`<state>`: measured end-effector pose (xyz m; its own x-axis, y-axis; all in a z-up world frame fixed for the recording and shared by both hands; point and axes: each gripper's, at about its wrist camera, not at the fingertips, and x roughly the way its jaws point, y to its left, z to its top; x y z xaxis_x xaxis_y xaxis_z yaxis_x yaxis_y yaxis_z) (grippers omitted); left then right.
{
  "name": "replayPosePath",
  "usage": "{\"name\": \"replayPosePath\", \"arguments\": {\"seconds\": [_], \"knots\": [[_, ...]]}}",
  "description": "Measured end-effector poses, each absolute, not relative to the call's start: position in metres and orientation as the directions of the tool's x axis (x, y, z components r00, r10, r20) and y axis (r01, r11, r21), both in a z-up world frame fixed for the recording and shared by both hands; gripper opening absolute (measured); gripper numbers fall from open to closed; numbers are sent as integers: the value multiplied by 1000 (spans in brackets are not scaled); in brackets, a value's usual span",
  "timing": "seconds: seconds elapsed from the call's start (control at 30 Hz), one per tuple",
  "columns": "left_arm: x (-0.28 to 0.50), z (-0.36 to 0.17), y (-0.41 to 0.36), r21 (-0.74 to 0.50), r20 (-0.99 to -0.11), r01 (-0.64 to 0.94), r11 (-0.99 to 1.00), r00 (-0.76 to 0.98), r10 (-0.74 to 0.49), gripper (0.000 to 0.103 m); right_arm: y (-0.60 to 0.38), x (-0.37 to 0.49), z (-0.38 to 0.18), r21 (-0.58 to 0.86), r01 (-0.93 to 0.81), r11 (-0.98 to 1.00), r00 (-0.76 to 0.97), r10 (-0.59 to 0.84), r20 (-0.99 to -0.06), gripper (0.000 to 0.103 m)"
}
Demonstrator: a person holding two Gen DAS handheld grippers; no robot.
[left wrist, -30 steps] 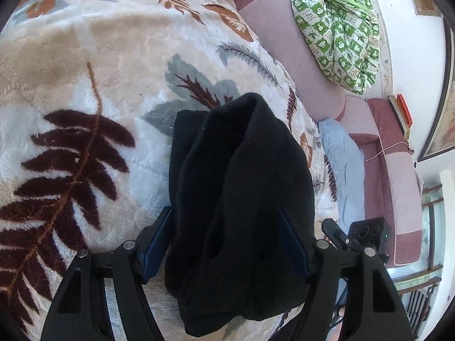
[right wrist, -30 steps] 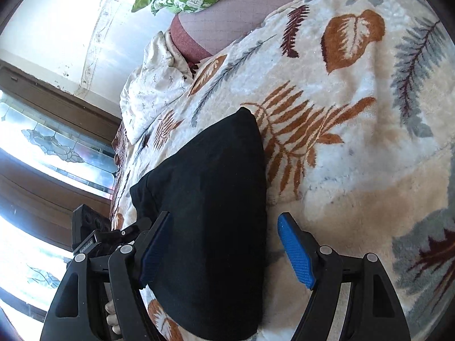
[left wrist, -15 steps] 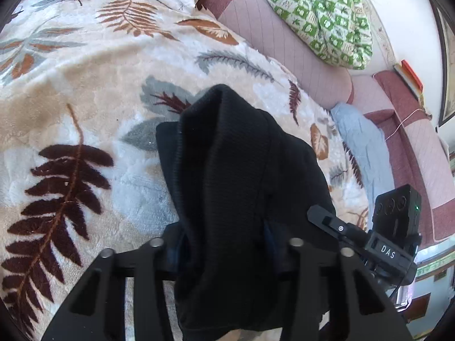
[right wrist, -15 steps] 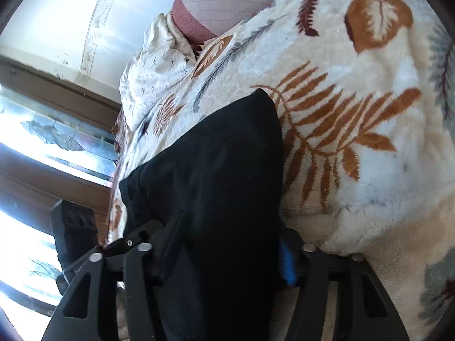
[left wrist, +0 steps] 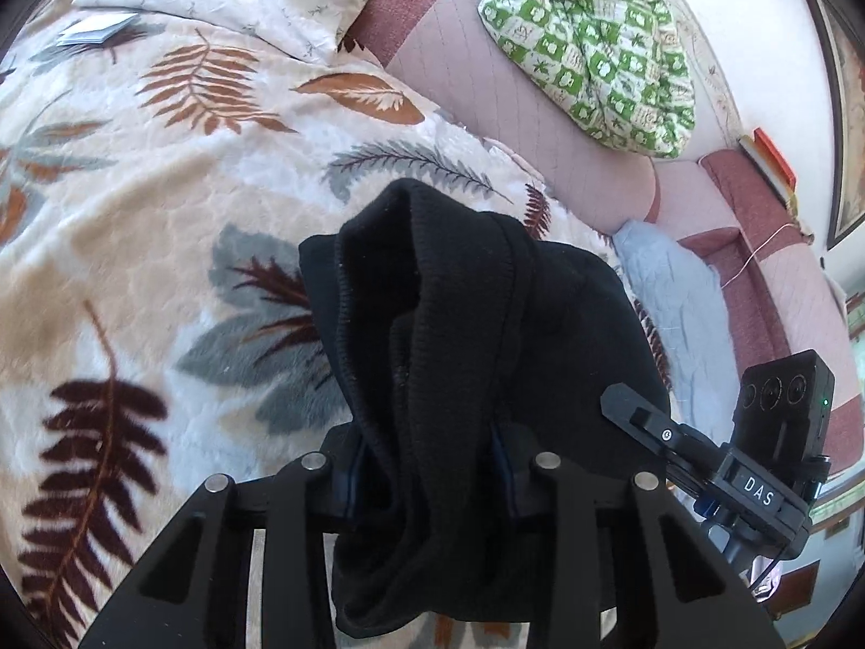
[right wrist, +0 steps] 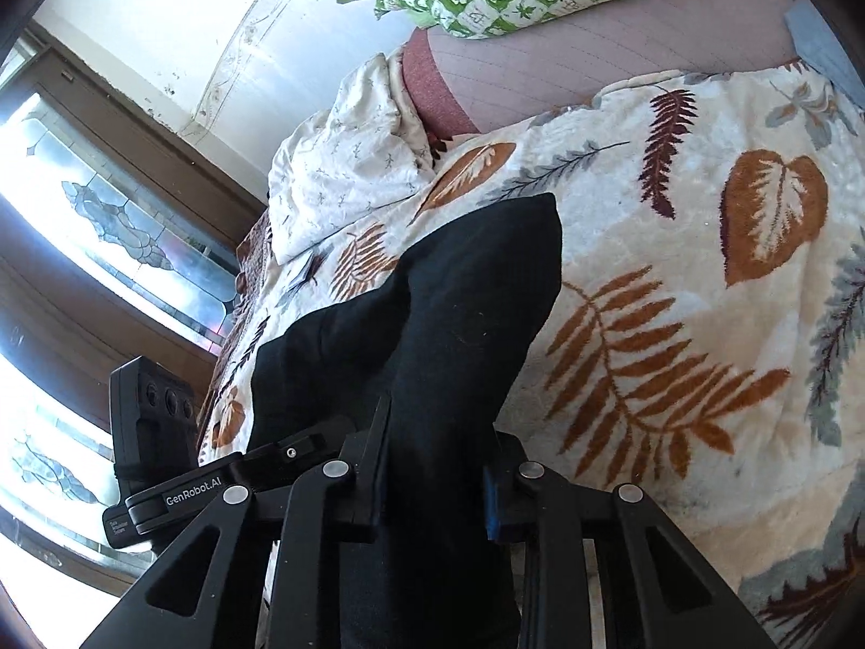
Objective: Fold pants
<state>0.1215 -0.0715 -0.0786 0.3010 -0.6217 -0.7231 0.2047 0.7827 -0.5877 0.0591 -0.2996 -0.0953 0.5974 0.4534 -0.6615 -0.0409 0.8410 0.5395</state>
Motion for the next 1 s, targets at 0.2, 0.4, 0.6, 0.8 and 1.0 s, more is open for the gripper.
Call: {"name": "replayPosePath", "arguments": {"seconds": [0.2, 0.4, 0.6, 0.8, 1.0], "knots": [[141, -98, -97, -521, -781, 216, 826, 269, -564, 40, -321, 79, -118, 521, 39, 852, 596, 399, -697, 28], [139, -97, -76, -554, -774, 190, 811, 242, -585, 52, -344, 82, -137, 496, 138, 857, 584, 334, -740, 62], [134, -60, -48, -545, -746, 195, 815, 331, -578, 54, -359, 49, -102, 441, 145, 886, 672, 239, -701, 65], [156, -35, -78, -624, -662, 259, 737, 326, -675, 60, -323, 27, -81, 382, 48, 923, 707, 239, -666, 65], [195, -79, -92, -644, -704, 152, 750, 264, -659, 60, -280, 27, -100, 340, -47, 939, 650, 287, -704, 65]]}}
